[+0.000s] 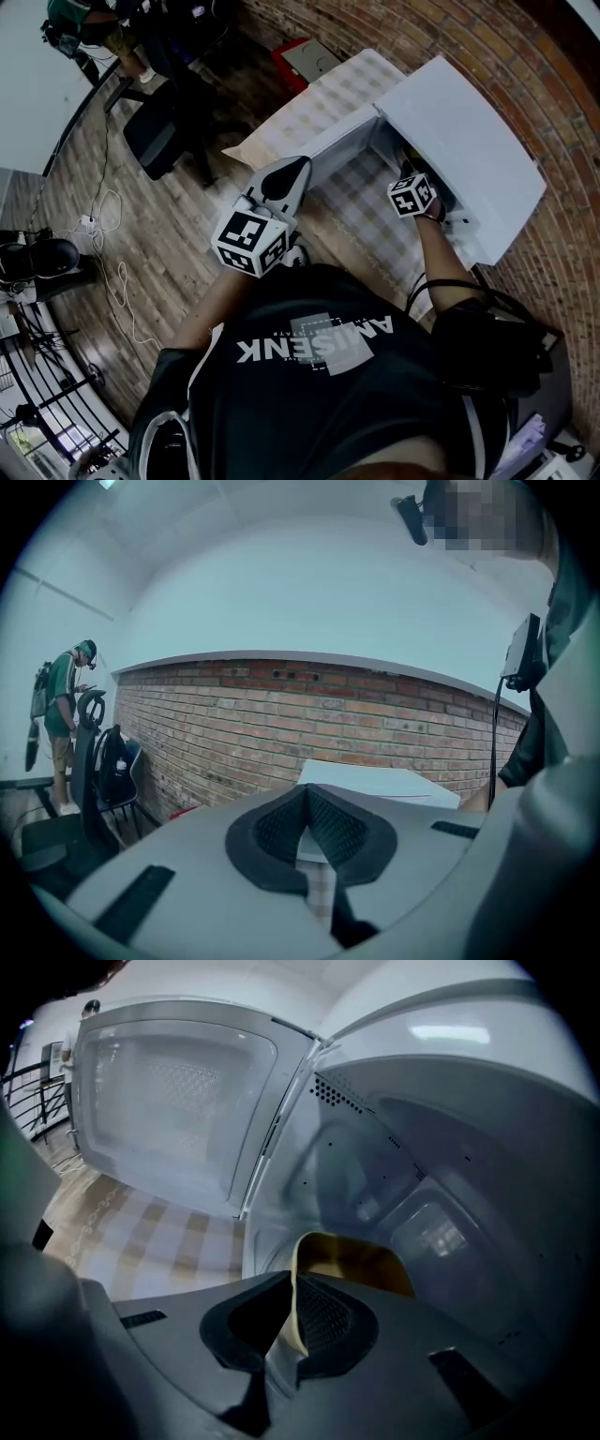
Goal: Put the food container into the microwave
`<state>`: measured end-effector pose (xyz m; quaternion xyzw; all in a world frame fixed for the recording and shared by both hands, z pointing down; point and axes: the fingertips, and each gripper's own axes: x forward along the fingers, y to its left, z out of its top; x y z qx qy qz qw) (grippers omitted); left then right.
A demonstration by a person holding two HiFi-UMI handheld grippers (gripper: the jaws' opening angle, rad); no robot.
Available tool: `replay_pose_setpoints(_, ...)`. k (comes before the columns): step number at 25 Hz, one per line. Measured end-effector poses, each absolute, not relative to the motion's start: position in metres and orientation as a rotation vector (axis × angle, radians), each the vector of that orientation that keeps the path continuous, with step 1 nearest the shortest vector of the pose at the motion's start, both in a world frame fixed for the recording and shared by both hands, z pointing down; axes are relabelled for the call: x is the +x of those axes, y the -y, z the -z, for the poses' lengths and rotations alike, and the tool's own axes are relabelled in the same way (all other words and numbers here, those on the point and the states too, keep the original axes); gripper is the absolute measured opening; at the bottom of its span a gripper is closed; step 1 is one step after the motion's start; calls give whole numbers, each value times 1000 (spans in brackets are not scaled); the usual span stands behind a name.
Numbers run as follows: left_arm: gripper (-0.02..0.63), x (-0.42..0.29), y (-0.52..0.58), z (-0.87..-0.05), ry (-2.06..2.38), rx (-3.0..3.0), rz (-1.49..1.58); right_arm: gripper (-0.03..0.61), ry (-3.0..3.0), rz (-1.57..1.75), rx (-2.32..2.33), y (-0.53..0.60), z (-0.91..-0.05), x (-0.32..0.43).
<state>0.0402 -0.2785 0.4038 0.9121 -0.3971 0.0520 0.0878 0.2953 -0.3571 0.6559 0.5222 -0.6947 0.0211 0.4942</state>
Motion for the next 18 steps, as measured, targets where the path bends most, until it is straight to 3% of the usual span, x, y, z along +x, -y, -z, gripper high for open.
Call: replay_pose_setpoints(18,11,33,277,-401,1143,2724,-129,52,1590,9,1346,361,-660,303)
